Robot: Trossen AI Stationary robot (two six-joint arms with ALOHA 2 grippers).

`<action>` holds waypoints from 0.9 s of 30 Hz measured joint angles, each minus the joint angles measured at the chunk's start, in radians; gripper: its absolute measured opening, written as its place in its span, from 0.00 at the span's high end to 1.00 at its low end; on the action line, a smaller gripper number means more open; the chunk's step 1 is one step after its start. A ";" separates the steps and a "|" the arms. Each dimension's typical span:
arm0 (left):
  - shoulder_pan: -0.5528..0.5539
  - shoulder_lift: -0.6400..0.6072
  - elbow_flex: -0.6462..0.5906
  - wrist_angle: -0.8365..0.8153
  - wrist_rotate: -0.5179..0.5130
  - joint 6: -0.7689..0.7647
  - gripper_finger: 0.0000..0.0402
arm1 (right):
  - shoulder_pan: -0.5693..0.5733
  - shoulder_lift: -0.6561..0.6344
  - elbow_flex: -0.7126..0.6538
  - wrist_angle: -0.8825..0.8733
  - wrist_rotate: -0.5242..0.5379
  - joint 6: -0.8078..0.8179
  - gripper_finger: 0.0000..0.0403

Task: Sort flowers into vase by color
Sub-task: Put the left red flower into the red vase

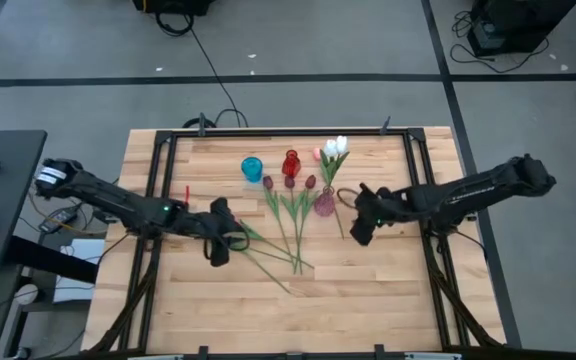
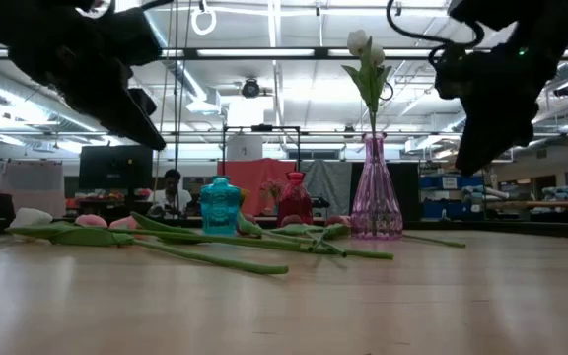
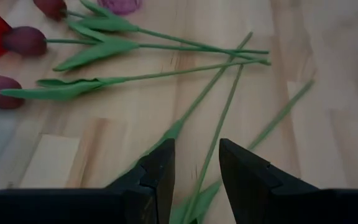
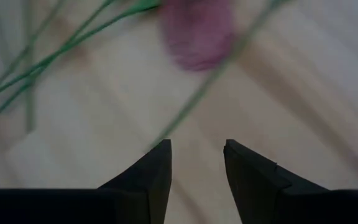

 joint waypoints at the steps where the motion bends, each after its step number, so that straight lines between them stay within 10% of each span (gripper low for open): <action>1: 0.000 0.024 0.011 -0.002 0.000 0.000 0.67 | 0.029 0.014 0.000 0.025 0.002 0.012 0.61; 16: 0.047 0.411 0.252 -0.124 0.050 0.121 0.67 | 0.292 0.278 0.058 0.452 0.181 0.011 0.62; 27: 0.032 0.285 0.233 -0.070 0.013 0.188 0.67 | 0.300 0.618 0.426 0.410 0.196 -0.170 0.62</action>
